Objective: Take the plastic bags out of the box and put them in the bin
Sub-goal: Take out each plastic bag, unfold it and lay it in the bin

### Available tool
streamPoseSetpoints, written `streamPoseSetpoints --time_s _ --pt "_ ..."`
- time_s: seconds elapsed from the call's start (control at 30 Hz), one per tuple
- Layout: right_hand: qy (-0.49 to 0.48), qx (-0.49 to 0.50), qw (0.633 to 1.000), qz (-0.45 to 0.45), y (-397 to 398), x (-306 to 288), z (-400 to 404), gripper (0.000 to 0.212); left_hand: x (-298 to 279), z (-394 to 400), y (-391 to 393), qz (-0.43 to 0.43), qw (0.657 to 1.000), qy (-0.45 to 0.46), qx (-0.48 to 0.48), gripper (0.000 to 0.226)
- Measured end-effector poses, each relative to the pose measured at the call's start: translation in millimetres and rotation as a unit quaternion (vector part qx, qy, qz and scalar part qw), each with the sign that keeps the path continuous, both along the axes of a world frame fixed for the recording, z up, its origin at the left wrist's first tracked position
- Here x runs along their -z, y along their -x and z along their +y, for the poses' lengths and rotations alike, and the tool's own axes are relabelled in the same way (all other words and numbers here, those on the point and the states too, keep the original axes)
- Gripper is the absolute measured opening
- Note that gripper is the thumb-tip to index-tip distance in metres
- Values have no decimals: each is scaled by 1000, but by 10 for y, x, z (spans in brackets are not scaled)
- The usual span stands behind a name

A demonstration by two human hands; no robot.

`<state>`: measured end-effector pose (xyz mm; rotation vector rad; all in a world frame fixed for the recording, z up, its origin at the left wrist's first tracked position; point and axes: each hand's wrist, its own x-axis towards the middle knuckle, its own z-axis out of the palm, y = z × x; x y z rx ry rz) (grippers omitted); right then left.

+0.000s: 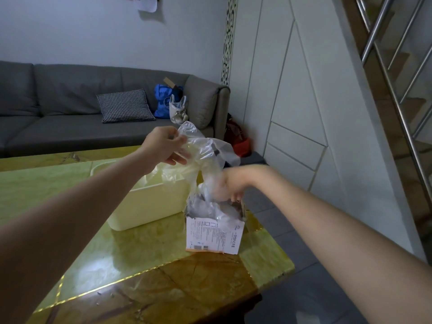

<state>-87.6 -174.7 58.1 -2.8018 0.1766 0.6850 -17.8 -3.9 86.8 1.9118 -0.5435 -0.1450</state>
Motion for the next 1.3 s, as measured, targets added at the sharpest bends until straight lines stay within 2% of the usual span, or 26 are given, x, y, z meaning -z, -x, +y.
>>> streamPoseSetpoints --time_s 0.1,0.17,0.23,0.3,0.37,0.4,0.47,0.63,0.73,0.8,0.87,0.93,1.03,1.1,1.2,1.27,1.3 --pt "-51 56 989 -124 33 -405 -33 11 -34 27 -55 -52 997 -45 -24 11" --pt "-55 94 960 -259 23 -637 -40 16 -79 52 -83 -88 993 -74 -26 11" --pt "-103 62 927 -356 4 -772 29 30 -133 37 -78 -110 990 -90 -3 13" --pt "-109 -12 938 -329 -8 -810 190 49 -193 10 -46 -131 985 -111 25 9" --pt "-108 -22 941 -319 -90 -733 292 26 -232 -6 -8 -153 977 -137 53 7" --pt "-138 1 928 -345 -133 -699 306 18 -230 -7 -3 -163 973 -150 62 11" --pt "-225 67 890 -392 -198 -667 267 17 -189 10 -17 -159 970 -171 60 14" --pt "-389 151 841 -345 -152 -652 124 14 6 184 -168 -77 971 -222 31 4" --pt "-338 219 835 -375 -197 -575 36 23 69 272 -215 -14 981 -192 32 3" --pt "-321 260 818 -400 -244 -522 -9 28 106 325 -233 15 979 -200 28 6" --pt "-330 270 806 -411 -274 -478 -39 30 117 415 -259 42 984 -175 18 8" --pt "-308 265 811 -421 -302 -447 -64 30 94 511 -295 81 989 -123 28 9" --pt "-180 237 836 -461 -463 -401 -48 28 17 674 -381 135 990 -39 28 15" --pt "-104 198 844 -487 -619 -349 73 23 17 794 -510 126 992 -15 -23 18" --pt "-40 79 843 -531 -834 -252 388 10 131 978 -734 62 985 -98 -124 17" --pt "37 -20 846 -532 -988 -165 567 22 204 1086 -864 20 964 -190 -183 16" --pt "84 -60 852 -513 -1067 -112 641 30 234 1133 -917 -12 943 -254 -216 14"
